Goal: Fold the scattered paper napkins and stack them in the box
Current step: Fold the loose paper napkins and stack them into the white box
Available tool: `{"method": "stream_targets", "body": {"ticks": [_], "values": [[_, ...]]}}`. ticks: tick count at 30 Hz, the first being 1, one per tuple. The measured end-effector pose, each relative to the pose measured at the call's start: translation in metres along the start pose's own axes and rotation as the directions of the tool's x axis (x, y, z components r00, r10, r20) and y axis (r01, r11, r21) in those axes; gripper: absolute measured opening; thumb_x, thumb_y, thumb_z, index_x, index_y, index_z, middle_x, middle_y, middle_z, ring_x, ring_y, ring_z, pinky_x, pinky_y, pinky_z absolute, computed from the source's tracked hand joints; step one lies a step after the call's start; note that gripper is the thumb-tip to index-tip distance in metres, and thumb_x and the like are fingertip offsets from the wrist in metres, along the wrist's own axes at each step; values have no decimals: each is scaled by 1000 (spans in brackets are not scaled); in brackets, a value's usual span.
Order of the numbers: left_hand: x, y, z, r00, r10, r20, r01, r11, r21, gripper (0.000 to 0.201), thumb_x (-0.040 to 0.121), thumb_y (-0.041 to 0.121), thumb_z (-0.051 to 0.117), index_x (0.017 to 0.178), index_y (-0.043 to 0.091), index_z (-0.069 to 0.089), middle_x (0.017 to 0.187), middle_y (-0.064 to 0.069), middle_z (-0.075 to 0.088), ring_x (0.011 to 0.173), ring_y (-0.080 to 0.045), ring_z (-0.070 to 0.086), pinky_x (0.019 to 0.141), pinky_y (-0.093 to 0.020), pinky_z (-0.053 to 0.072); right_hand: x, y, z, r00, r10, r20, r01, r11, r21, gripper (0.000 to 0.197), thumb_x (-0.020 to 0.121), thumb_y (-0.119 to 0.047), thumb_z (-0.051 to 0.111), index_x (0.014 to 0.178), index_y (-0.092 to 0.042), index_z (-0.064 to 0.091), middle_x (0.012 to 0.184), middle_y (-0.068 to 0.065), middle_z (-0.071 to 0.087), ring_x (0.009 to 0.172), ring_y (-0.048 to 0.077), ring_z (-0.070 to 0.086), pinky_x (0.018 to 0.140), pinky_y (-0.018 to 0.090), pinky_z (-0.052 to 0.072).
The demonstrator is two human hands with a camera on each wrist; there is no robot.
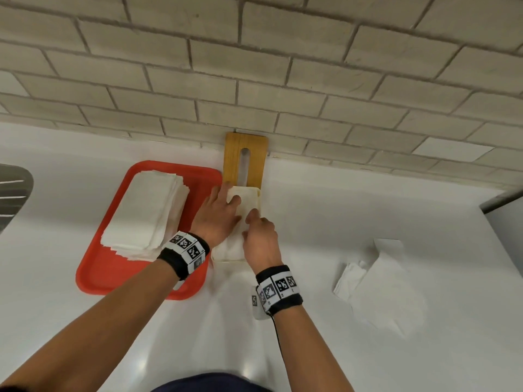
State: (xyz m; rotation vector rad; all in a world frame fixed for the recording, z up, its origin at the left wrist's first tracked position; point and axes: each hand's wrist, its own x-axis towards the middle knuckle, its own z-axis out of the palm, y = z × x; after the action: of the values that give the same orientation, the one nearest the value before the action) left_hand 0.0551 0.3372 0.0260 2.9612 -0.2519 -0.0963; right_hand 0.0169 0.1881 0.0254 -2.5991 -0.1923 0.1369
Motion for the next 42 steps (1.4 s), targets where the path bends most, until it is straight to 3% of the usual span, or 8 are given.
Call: {"method": "stream_targets", "body": {"ticks": [5, 8, 12, 17, 22, 28, 37, 42], "values": [[-5, 12, -6, 934, 14, 358, -24, 999, 24, 78, 101, 62, 55, 164, 23, 30, 170, -6, 28, 158, -31, 28, 131, -53, 17, -20, 29, -41, 990, 32, -135, -20, 996, 91, 19, 102, -28, 62, 119, -19, 57, 104, 8, 72, 90, 32, 71, 76, 44, 60], [-21, 32, -8, 997, 26, 78, -18, 995, -102, 68, 102, 45, 66, 159, 16, 42, 165, -10, 37, 156, -34, 32, 128, -54, 28, -47, 95, -76, 981, 72, -178, -52, 992, 114, 16, 101, -29, 66, 115, -26, 59, 107, -2, 72, 94, 23, 72, 76, 38, 60], [-47, 97, -1, 935, 117, -336, -224, 927, -300, 25, 99, 22, 70, 121, 13, 67, 122, -8, 66, 114, -31, 62, 89, -44, 58, -101, 206, -124, 962, 183, -201, -184, 983, 14, 26, 96, -34, 73, 119, -29, 60, 118, -4, 68, 111, 28, 65, 85, 43, 56], [-35, 190, 61, 986, 157, 52, -100, 817, -568, 31, 99, 41, 71, 122, 23, 61, 115, 5, 65, 103, -21, 65, 91, -38, 55, -139, 304, -147, 865, 501, 8, -497, 859, -124, 90, 74, -80, 77, 146, -44, 38, 146, 4, 50, 131, 37, 52, 107, 56, 49], [-9, 271, 116, 899, 342, 275, -122, 797, -592, 85, 96, 41, 74, 164, 36, 25, 166, 5, 35, 144, -24, 41, 121, -43, 32, -153, 337, -130, 907, 409, 95, -399, 910, -114, 84, 82, -59, 80, 149, -57, 30, 147, 3, 32, 131, 32, 40, 104, 54, 50], [18, 297, 119, 968, 158, 193, 25, 708, -706, 22, 88, 9, 84, 107, 12, 75, 87, 3, 63, 69, -8, 56, 79, -24, 44, -153, 367, -135, 930, 366, 0, -366, 929, -58, 19, 98, -34, 63, 115, -29, 56, 128, 1, 52, 119, 32, 54, 89, 45, 55], [4, 270, 84, 988, 136, 68, -53, 729, -682, 8, 110, 23, 58, 113, 27, 52, 70, -4, 51, 58, -16, 46, 60, -27, 44, -105, 366, -155, 910, 412, -36, -381, 869, 315, 86, 80, -81, 72, 147, -48, 30, 148, -6, 51, 134, 25, 43, 113, 55, 38], [5, 262, 58, 992, 125, -7, -99, 748, -656, 23, 107, 14, 59, 119, 30, 46, 72, -16, 55, 61, -22, 48, 61, -31, 46, -53, 358, -135, 956, 222, 192, -255, 952, 167, 59, 85, -67, 77, 135, -47, 53, 114, -17, 64, 119, 23, 47, 99, 45, 34]]}}
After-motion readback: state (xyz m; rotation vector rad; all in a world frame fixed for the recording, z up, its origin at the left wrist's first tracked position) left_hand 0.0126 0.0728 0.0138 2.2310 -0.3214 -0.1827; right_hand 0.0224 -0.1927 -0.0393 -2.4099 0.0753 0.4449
